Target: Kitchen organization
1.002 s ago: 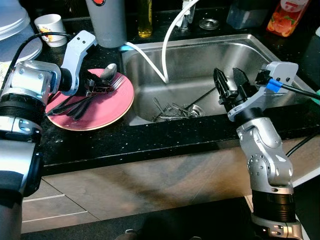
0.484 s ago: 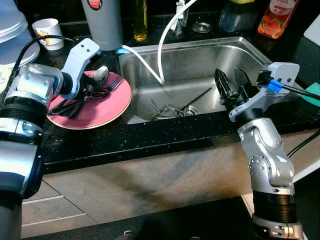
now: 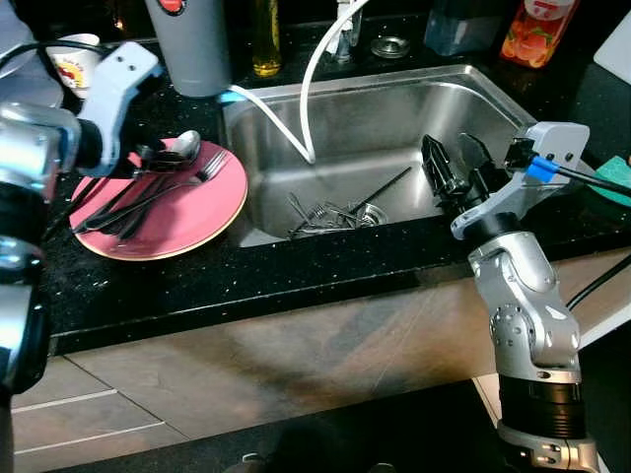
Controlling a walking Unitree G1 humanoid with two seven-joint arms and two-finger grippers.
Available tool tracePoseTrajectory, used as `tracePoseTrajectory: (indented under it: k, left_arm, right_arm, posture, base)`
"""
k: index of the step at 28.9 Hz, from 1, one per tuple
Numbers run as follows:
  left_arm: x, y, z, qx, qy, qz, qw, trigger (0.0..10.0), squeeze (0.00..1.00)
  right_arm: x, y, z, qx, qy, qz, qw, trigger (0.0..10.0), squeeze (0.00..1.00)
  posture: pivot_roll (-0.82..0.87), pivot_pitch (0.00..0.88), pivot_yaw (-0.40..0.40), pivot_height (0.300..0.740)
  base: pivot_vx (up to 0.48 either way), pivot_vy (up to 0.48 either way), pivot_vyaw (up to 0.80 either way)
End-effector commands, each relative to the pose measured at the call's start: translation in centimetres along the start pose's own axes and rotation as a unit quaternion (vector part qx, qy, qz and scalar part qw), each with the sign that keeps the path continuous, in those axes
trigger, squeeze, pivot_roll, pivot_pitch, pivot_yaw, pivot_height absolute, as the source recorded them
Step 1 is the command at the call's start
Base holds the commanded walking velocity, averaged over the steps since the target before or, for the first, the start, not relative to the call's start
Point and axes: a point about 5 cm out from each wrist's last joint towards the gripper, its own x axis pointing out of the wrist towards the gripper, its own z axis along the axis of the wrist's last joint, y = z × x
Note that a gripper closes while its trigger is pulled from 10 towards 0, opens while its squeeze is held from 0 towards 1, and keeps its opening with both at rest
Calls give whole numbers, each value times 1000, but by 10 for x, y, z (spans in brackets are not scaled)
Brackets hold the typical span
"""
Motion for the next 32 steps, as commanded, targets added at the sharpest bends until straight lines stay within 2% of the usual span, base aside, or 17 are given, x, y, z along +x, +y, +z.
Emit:
tracePoseTrajectory:
  k: [1,2,5,9,11,15,19,21,22,27,29,32]
  left_arm:
    - [-7,3,-15,-18,21,4,1000,10000,0]
    - [-7,3,-15,-18,21,4,1000,10000,0]
    - [0,-1,-29,-51,31,-6,998,10000,0]
    - [14,-7,-48,-74,53,-6,996,10000,0]
    - [19,-7,-56,-72,69,8,995,10000,0]
    - [25,-8,-70,-39,100,39,993,10000,0]
    - [28,-14,-72,-36,105,27,993,10000,0]
    - [31,-17,-73,-34,106,24,994,4510,0]
    - [33,-18,-73,-34,105,28,993,39,0]
    - [38,-20,-70,-58,89,26,994,0,0]
    - [39,-21,-62,-83,64,21,994,0,0]
    - [39,-20,-56,-92,50,20,994,0,0]
  right_arm:
    - [0,0,-2,6,5,2,1000,10000,0]
    - [0,0,-2,6,5,2,1000,10000,0]
    - [1,1,-3,8,5,6,1000,10000,0]
    - [3,2,-3,8,5,9,1000,10000,0]
    - [3,2,-3,8,5,9,1000,10000,0]
    - [1,-1,-1,3,4,5,1000,10000,0]
    - [-1,-3,-1,1,5,0,1000,10000,0]
    - [-1,-3,-1,1,5,-1,1000,10000,0]
    - [-1,-3,-1,2,5,0,1000,10000,0]
    - [0,-2,-1,3,4,1,1000,10000,0]
    - [1,-2,-1,3,4,1,1000,10000,0]
    - [1,-2,-1,3,4,1,1000,10000,0]
  posture:
    - [122,130,25,740]
    - [122,130,25,740]
    - [127,132,19,740]
    - [119,133,17,740]
    - [119,133,17,740]
    - [110,134,21,740]
    - [110,134,21,740]
    - [110,134,21,740]
    - [110,134,21,740]
    - [105,134,29,740]
    - [105,134,29,740]
    - [105,134,29,740]
  base:
    - [0,0,0]
    - [0,0,0]
    - [0,0,0]
    - [0,0,0]
    - [0,0,0]
    - [0,0,0]
    - [0,0,0]
    - [0,0,0]
    - [0,0,0]
    - [0,0,0]
    - [0,0,0]
    - [0,0,0]
